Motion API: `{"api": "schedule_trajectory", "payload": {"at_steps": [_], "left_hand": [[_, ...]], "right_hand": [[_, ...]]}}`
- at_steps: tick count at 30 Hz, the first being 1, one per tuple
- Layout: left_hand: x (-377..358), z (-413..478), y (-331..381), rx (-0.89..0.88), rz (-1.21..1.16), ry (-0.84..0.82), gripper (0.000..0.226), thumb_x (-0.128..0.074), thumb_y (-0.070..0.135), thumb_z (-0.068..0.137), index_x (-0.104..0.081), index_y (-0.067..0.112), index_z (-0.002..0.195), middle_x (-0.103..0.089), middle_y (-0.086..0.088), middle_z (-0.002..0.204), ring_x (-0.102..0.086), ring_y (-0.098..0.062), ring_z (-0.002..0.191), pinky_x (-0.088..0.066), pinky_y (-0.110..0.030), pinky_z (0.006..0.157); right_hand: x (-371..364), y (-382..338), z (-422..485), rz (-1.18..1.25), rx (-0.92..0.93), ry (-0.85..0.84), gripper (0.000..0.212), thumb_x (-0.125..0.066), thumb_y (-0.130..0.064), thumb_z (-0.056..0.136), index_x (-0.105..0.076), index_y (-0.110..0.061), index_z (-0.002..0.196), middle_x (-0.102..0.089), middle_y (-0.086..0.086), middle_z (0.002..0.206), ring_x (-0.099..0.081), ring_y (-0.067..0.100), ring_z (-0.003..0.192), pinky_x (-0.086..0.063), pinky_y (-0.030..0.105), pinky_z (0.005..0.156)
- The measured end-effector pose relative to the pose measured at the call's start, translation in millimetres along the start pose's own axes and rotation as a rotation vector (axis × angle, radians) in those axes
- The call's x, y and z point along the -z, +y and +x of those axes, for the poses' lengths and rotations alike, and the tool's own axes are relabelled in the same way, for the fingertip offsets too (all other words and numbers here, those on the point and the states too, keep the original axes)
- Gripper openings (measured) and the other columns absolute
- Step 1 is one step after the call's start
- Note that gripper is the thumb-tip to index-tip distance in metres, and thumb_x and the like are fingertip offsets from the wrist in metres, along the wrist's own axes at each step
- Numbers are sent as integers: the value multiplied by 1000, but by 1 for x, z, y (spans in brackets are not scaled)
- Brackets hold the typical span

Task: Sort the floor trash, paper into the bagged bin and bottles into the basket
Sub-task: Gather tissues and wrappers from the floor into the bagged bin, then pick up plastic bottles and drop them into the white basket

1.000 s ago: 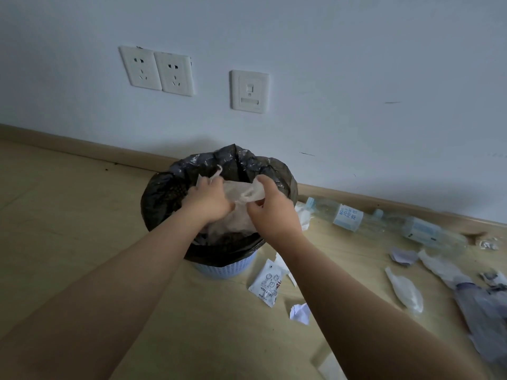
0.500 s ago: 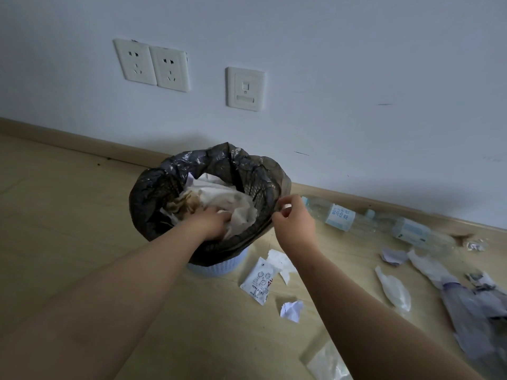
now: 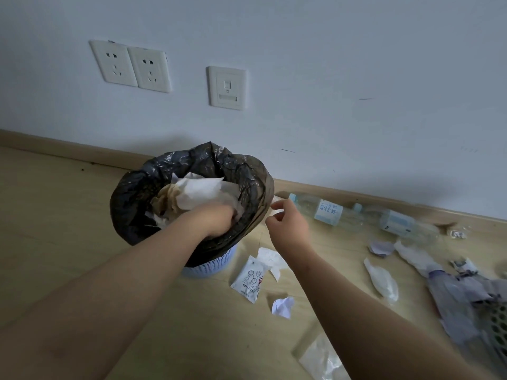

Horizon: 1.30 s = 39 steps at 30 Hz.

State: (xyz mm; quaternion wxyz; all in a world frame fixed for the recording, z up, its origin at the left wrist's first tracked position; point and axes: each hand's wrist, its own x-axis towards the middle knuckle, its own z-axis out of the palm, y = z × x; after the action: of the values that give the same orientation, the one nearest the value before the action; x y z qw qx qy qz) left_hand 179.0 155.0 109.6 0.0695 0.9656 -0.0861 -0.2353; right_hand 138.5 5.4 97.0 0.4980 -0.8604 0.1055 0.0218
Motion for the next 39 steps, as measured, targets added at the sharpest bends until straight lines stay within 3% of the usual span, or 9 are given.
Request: {"api": "schedule_trajectory", "payload": {"at_steps": [5, 9, 12, 16, 19, 23, 32, 36, 39], "left_hand": [[11, 1, -5, 42, 38, -32, 30, -38, 10, 96, -54, 9, 122, -60, -9, 108, -54, -22, 89, -43, -30, 79], [48, -5, 25, -72, 144, 372, 32, -36, 15, 94, -53, 20, 121, -58, -4, 112, -56, -24, 98, -38, -32, 71], [57, -17, 73, -311, -92, 512, 28, -35, 27, 97, -57, 22, 113, -61, 0, 108, -56, -19, 91, -40, -30, 69], [35, -25, 143, -524, -424, 305, 27, -39, 32, 97, -63, 23, 107, -66, 4, 105, -59, -15, 95, -45, -29, 77], [7, -18, 182, -512, -427, 217, 25, -40, 26, 96, -63, 24, 105, -65, 3, 106, -59, -17, 96, -45, -31, 80], [-39, -14, 227, -467, -487, 86, 21, -43, 23, 94, -63, 26, 100, -61, 6, 98, -56, -14, 88, -43, -27, 73], [-150, -35, 293, -454, -425, -171, 25, -48, 26, 90, -64, 24, 109, -65, 2, 112, -59, -17, 102, -46, -25, 81], [-175, -44, 302, -407, -393, -225, 17, -50, 27, 88, -65, 26, 98, -67, 7, 106, -60, -13, 101, -47, -24, 86], [-187, -49, 298, -388, -387, -240, 18, -50, 23, 89, -65, 24, 98, -66, 8, 106, -58, -10, 96, -42, -18, 73]], "right_hand": [[9, 16, 0, -48, -25, -5, 31, -44, -12, 87, -51, -19, 117, -49, -12, 74, -46, 7, 58, -37, 23, 52], [27, 31, -3, -124, -44, -12, 28, -46, -12, 88, -52, -17, 114, -49, -10, 71, -47, 8, 58, -39, 24, 52], [49, 41, -4, -225, -37, -36, 25, -47, -13, 90, -54, -16, 114, -52, -8, 73, -50, 11, 64, -41, 24, 56], [85, 58, -11, -424, -10, -117, 24, -50, -17, 90, -58, -15, 113, -65, 3, 101, -54, 16, 85, -39, 23, 70], [118, 77, -21, -481, -67, -163, 22, -51, -19, 90, -60, -13, 110, -65, 6, 108, -55, 16, 85, -46, 25, 68], [168, 115, -41, -616, -151, -221, 24, -51, -23, 91, -59, -17, 113, -63, 4, 117, -58, 20, 105, -45, 30, 90], [235, 223, -118, -522, -477, -37, 24, -54, -27, 89, -57, -20, 111, -60, 1, 109, -54, 17, 97, -47, 28, 83], [226, 263, -172, -599, -643, -102, 58, -59, -54, 79, -41, -35, 131, -34, -1, 143, -35, 25, 127, -33, 45, 102], [228, 282, -196, -490, -804, -262, 89, -64, -64, 71, -19, -39, 144, -1, -1, 157, -7, 36, 142, -22, 56, 111]]}}
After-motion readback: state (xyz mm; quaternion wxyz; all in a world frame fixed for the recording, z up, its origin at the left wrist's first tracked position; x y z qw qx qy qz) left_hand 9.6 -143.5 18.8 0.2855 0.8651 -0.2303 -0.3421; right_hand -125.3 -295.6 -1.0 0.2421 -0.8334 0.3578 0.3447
